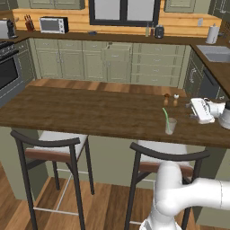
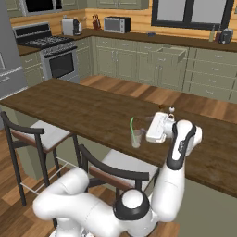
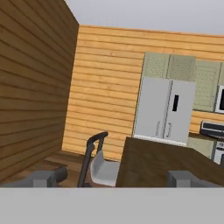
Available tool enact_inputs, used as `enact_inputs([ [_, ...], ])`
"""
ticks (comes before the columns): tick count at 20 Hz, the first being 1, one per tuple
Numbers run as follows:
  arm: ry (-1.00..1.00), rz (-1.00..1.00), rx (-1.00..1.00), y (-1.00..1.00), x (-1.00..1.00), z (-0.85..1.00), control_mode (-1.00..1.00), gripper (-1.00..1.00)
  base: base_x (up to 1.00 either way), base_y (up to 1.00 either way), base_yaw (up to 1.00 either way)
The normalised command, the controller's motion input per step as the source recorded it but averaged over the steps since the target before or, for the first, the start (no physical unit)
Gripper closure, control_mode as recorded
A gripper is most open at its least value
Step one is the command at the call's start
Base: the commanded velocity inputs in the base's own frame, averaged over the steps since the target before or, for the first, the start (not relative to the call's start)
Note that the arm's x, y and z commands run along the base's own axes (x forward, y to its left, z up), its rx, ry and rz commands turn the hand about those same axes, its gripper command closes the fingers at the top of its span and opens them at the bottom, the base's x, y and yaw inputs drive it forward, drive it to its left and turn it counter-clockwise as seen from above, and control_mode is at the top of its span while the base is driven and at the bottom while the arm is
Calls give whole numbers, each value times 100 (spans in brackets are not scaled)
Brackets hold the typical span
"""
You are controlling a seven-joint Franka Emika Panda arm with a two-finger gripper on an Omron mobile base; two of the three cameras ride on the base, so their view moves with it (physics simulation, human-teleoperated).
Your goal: Take a straw from the drawer in front and place it inside the glass cup on the dining counter.
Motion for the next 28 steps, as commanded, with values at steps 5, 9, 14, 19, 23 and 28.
enact_inputs([
  [5,0,-18,0,0,-56,14,-100,-100,0,0,0],
  [9,0,-9,0,0,-31,8,-100,-100,0,0,0],
  [14,0,-6,0,0,-24,1,-100,-100,0,0,0],
  [19,0,-4,0,0,-18,0,-100,-100,0,0,0],
  [23,4,-1,0,0,-3,0,-100,-100,0,0,0],
  [28,6,0,0,0,0,0,-100,-100,0,0,0],
])
